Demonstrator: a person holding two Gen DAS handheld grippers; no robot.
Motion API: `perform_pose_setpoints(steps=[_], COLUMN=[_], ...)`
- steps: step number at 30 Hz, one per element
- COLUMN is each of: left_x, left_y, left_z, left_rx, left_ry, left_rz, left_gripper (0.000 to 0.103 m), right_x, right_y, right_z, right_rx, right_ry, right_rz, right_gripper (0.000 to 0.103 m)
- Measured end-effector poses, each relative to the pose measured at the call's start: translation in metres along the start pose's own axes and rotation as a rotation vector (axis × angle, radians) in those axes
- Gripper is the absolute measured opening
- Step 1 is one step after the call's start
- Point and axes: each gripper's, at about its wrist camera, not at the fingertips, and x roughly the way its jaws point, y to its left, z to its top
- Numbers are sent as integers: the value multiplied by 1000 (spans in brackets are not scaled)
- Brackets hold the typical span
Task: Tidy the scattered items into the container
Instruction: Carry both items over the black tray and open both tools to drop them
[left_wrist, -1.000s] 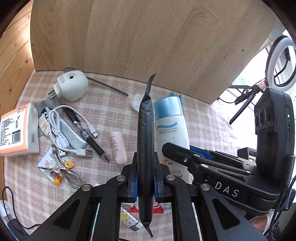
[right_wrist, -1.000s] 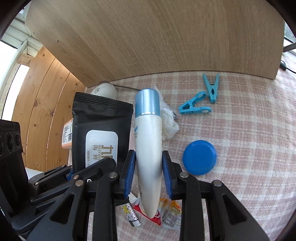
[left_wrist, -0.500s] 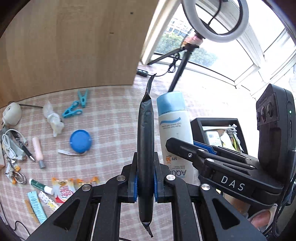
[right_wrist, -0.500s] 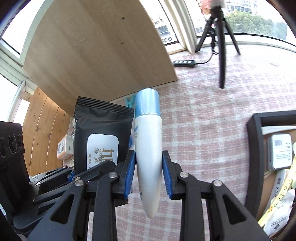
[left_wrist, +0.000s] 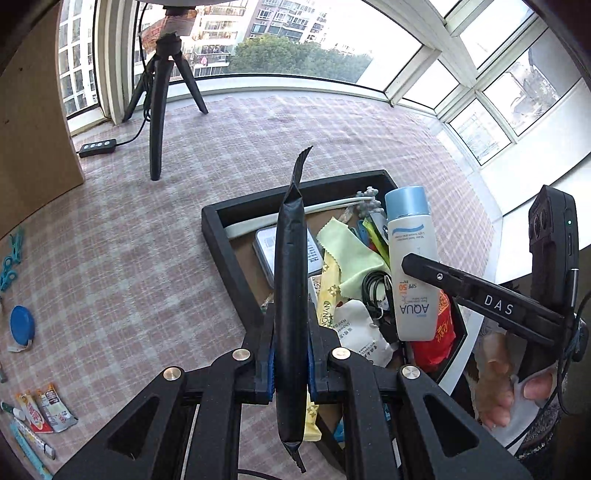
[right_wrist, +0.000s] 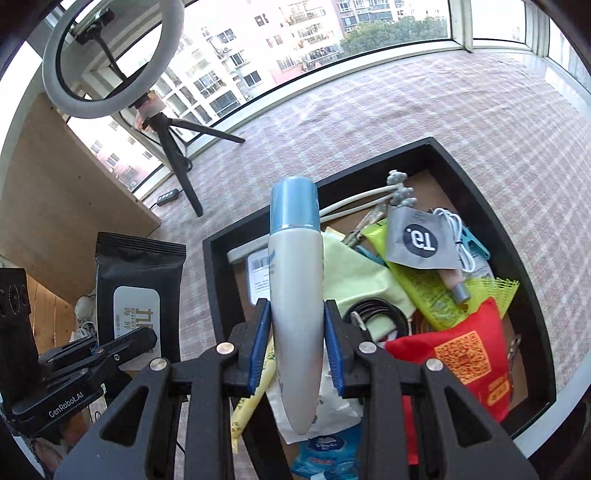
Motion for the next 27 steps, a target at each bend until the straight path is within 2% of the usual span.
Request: perform_pose_setpoints(steps=[2, 7, 9, 10, 11, 12, 13, 19, 27], left_x=[8, 22, 23, 22, 18, 15, 11, 0, -16], left_y=[-11, -32, -39, -41, -42, -42, -42, -27, 11], left_z=[4, 12, 15, 17, 18, 19, 19, 19, 4], left_rx=[20, 67, 98, 103, 107, 116, 126, 118, 34], left_ry=[7, 17, 9, 3, -19, -37, -48, -60, -72], left_rz=[6, 8, 15, 28, 34, 47, 59, 78, 124], left_gripper=[11, 11, 29, 52, 58, 58, 58, 58, 58], right_x=[-13, -28, -30, -31, -32, -34, -36, -42, -28], right_y=[-24, -53, -56, -57, -60, -61, -63, -53, -21], right_z=[1, 8, 11, 12, 12, 14, 15, 18, 19], right_rx=[25, 48, 44, 47, 60, 73, 84, 62, -4], right_ry=[-19, -41, -41, -45, -54, -63, -74, -93, -70], right_rz=[-30, -99, -107, -120, -139, -152, -155, -153, -105], right_gripper=[28, 28, 29, 32, 36, 47, 52, 52, 52])
